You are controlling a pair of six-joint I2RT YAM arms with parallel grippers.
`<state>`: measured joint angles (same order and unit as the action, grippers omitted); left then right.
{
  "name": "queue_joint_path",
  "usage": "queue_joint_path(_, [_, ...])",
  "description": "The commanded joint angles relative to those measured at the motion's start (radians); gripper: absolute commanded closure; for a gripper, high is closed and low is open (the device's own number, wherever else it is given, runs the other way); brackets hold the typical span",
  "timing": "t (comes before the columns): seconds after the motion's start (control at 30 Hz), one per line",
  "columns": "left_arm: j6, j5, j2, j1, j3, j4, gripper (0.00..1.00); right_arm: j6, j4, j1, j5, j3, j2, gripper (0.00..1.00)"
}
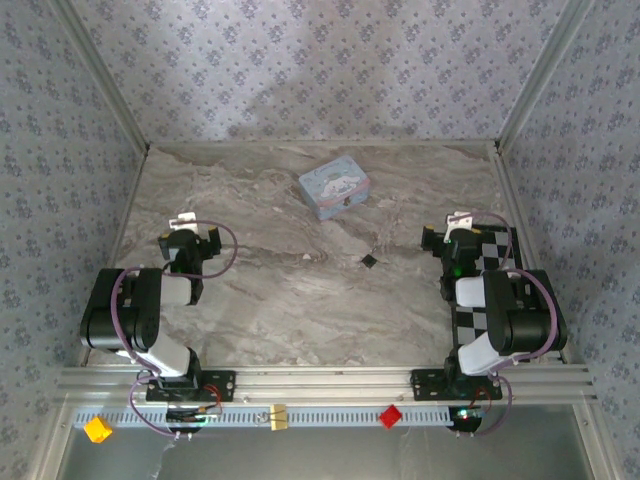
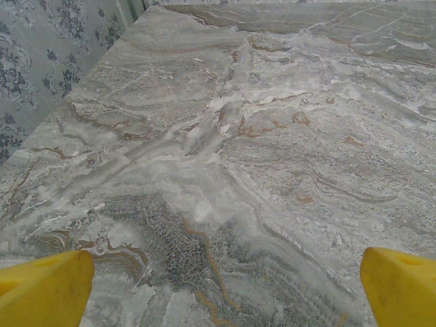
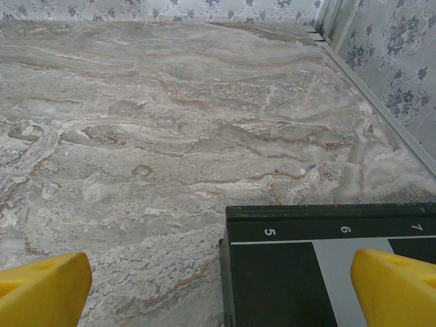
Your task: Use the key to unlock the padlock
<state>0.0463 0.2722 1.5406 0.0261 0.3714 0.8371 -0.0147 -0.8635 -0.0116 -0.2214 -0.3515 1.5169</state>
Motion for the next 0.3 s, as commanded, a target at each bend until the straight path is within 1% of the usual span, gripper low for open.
queue_joint_path(0.0, [0.012, -0.017, -0.006, -0.005, 0.021, 0.017, 0.00, 0.015, 0.004, 0.002, -0.018, -0.021, 0.009, 0.01])
queue_joint_path(0.27, [0.013, -0.016, -0.006, -0.005, 0.021, 0.017, 0.00, 0.015, -0.007, 0.001, -0.022, -0.016, 0.008, 0.01])
